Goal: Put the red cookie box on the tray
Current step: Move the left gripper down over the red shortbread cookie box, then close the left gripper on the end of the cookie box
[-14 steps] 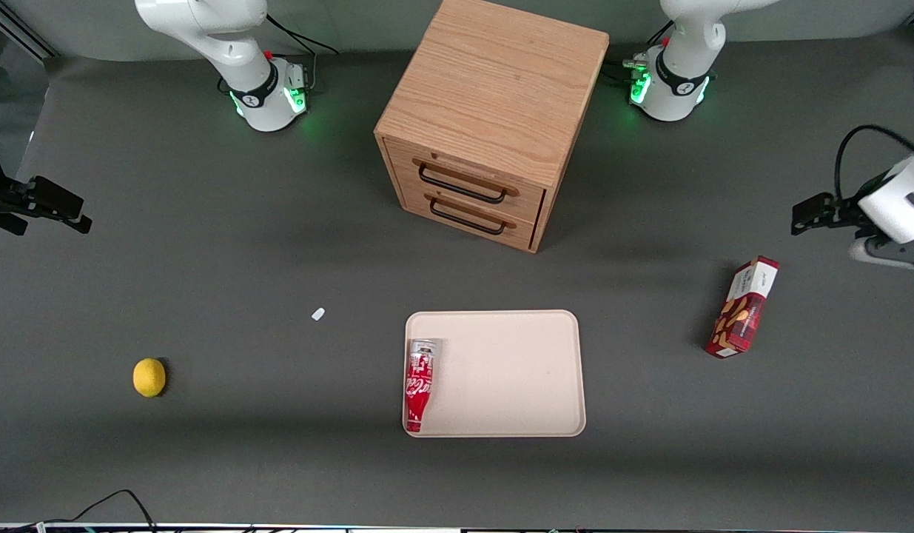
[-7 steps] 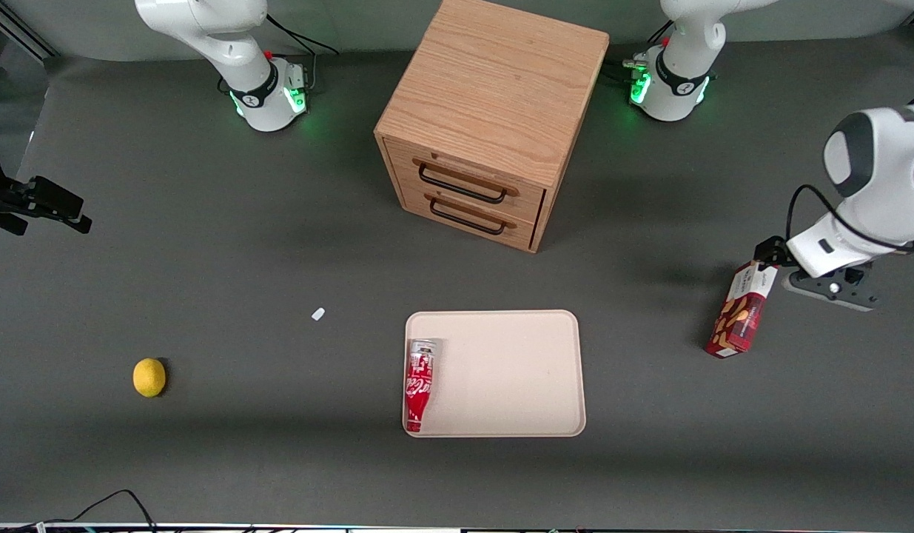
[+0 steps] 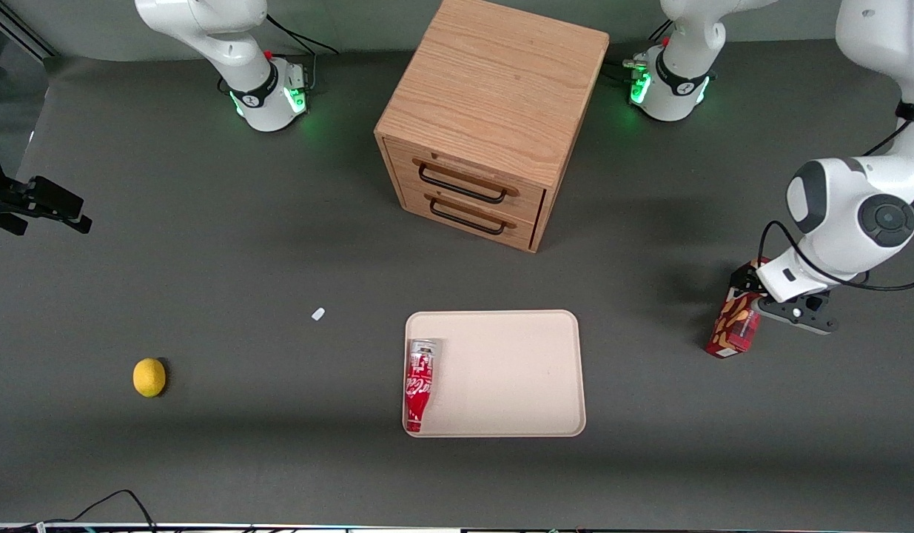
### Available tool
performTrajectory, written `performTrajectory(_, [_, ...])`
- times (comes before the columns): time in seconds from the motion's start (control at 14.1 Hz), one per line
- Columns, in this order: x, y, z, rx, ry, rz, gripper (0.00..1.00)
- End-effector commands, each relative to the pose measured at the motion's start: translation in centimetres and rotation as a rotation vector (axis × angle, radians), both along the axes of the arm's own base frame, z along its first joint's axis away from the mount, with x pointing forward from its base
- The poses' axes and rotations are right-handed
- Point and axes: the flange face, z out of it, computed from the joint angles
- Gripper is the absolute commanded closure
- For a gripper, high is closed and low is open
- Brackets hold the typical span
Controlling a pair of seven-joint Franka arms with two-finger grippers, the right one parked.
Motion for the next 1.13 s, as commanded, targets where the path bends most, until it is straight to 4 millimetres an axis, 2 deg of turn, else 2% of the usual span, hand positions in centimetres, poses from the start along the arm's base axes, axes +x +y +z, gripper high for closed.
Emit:
performTrajectory(0.0, [-0.1, 0.1, -1.8, -0.001, -0.012, -0.028, 0.00])
performTrajectory(0.21, [-0.2, -0.1, -3.2, -0.027, 0.005, 0.008, 0.00])
performTrajectory(0.28, [-0.2, -0.1, -3.5, -0.040, 0.010, 0.023, 0.10])
performTrajectory(0.49, [0.0, -0.3, -3.3, -0.040, 0.005, 0.019, 0.73])
performTrajectory(0.57, [0.0, -0.3, -3.2, -0.040, 0.005, 0.019, 0.90])
performTrajectory(0.64, [0.0, -0.3, -3.1, -0.040, 0.007, 0.022, 1.00])
performTrajectory(0.85, [0.2, -0.1, -1.4, -0.035, -0.007, 0.030, 1.00])
performTrajectory(0.92, [0.2, -0.1, -0.3, -0.033, -0.020, 0.033, 1.00])
performTrajectory(1.06, [0.7, 0.1, 3.5, -0.025, -0.024, 0.061, 1.00])
